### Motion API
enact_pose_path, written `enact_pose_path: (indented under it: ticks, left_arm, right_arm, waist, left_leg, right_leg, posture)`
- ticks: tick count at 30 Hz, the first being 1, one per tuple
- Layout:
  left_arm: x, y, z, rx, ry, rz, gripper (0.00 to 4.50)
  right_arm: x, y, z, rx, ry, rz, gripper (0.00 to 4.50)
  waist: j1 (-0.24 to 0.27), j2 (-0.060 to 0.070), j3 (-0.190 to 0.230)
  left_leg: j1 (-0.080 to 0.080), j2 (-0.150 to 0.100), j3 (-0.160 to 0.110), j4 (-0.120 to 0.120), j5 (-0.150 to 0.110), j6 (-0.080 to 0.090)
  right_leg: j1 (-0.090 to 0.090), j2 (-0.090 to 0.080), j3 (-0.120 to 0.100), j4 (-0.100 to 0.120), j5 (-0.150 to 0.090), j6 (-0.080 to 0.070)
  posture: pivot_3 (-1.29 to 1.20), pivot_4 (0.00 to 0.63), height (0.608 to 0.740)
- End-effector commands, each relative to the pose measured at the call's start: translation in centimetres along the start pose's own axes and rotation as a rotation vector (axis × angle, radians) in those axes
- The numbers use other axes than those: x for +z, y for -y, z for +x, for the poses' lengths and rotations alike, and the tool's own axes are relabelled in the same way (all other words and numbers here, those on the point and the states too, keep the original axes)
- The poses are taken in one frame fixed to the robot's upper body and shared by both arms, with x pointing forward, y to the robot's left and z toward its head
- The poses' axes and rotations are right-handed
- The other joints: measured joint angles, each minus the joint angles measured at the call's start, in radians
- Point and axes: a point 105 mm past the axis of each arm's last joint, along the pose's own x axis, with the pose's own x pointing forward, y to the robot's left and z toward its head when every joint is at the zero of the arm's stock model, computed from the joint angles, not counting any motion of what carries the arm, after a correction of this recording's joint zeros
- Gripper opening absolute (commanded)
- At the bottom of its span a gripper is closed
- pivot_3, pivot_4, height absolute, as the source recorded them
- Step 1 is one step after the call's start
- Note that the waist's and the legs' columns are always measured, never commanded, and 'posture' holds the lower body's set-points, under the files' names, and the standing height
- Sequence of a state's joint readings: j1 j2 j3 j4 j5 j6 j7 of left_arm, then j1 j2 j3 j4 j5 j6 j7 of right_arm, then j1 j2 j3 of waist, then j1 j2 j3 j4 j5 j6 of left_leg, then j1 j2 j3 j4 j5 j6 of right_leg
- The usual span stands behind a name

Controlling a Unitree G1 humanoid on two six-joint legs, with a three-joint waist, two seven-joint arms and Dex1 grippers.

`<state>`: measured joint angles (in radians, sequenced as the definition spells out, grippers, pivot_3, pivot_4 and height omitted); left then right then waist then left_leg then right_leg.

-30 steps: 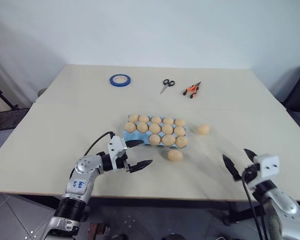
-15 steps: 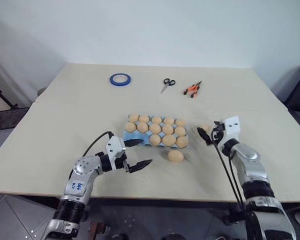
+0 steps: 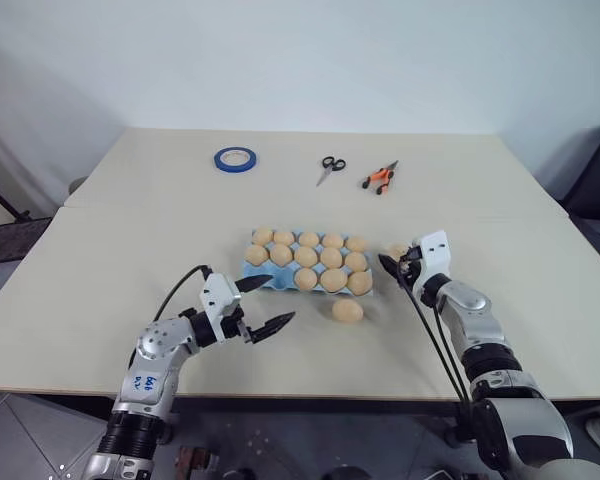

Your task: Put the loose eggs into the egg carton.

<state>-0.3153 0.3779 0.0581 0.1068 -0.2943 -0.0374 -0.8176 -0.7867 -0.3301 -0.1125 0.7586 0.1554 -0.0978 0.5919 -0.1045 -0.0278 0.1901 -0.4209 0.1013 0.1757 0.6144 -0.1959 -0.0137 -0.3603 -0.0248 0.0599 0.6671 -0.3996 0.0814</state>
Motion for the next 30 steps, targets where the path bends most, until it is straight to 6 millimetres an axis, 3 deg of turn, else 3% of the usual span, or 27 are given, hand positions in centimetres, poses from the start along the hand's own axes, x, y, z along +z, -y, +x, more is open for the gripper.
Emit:
enact_pose_path:
  ticks: [1,6,10,13,15,19,26,30]
  left_arm:
    - [0.8,-1.5,-2.2,0.107,0.017,0.026,4.5]
    - [0.1,-2.6,-5.5,0.229,-0.028,0.011,4.5]
    - [0.1,-2.9,-6.6,0.278,-0.04,0.013,4.5]
    - [0.2,-2.9,-6.8,0.292,-0.041,0.018,4.5]
    - [0.5,-2.8,-6.9,0.298,-0.036,0.024,4.5]
    - [0.7,-2.7,-7.0,0.306,-0.034,0.025,4.5]
    - [1.0,-2.5,-6.5,0.296,-0.026,0.024,4.5]
    - [1.2,-2.4,-6.1,0.279,-0.02,0.026,4.5]
  right_arm:
    - [4.5,-3.7,1.4,0.148,0.137,-0.018,2.29]
    - [7.4,-11.1,2.5,0.376,0.19,0.004,2.29]
    - [7.7,-15.4,2.8,0.481,0.184,-0.063,2.29]
    - [7.2,-17.0,2.9,0.516,0.175,-0.091,2.29]
    - [6.2,-17.6,2.9,0.528,0.154,-0.092,2.29]
    - [5.3,-16.8,3.1,0.497,0.129,-0.086,2.29]
    - [4.8,-16.5,3.6,0.489,0.112,-0.086,4.45]
    - [6.4,-16.5,3.2,0.497,0.163,-0.087,4.45]
  waist:
    - [-0.006,0.0,0.0]
    - [-0.006,0.0,0.0]
    - [0.006,-0.001,0.0]
    - [0.017,-0.001,0.0]
    - [0.018,-0.001,0.0]
    - [0.018,-0.001,0.0]
    - [0.013,-0.001,0.0]
    - [0.012,-0.001,0.0]
  left_leg:
    - [0.0,0.0,0.0,0.0,0.0,0.0]
    - [0.0,0.001,-0.002,-0.001,0.001,-0.001]
    - [-0.001,-0.001,-0.003,-0.001,0.0,-0.001]
    - [-0.001,-0.003,-0.003,-0.001,0.0,0.0]
    - [-0.001,-0.003,-0.002,-0.001,0.0,0.0]
    - [-0.001,-0.002,-0.002,-0.002,0.0,-0.001]
    - [-0.001,-0.002,-0.001,-0.003,-0.001,-0.001]
    - [-0.001,-0.001,-0.001,-0.003,-0.001,-0.001]
  right_leg:
    - [0.0,0.0,0.0,0.001,0.0,0.0]
    - [-0.001,0.0,0.0,0.004,-0.001,-0.002]
    - [-0.001,-0.002,-0.002,0.004,-0.001,-0.002]
    - [-0.001,-0.004,-0.003,0.003,-0.001,-0.002]
    - [-0.001,-0.004,-0.003,0.003,-0.001,-0.002]
    - [-0.001,-0.003,-0.003,0.003,-0.001,-0.002]
    - [-0.001,-0.002,-0.003,0.001,-0.001,-0.002]
    - [-0.001,-0.002,-0.003,0.001,-0.001,-0.002]
  posture:
    - [0.0,0.15,0.74]
    - [0.0,0.15,0.74]
    - [0.0,0.15,0.74]
    - [0.0,0.15,0.74]
    - [0.0,0.15,0.74]
    - [0.0,0.15,0.74]
    - [0.0,0.15,0.74]
    - [0.0,0.15,0.74]
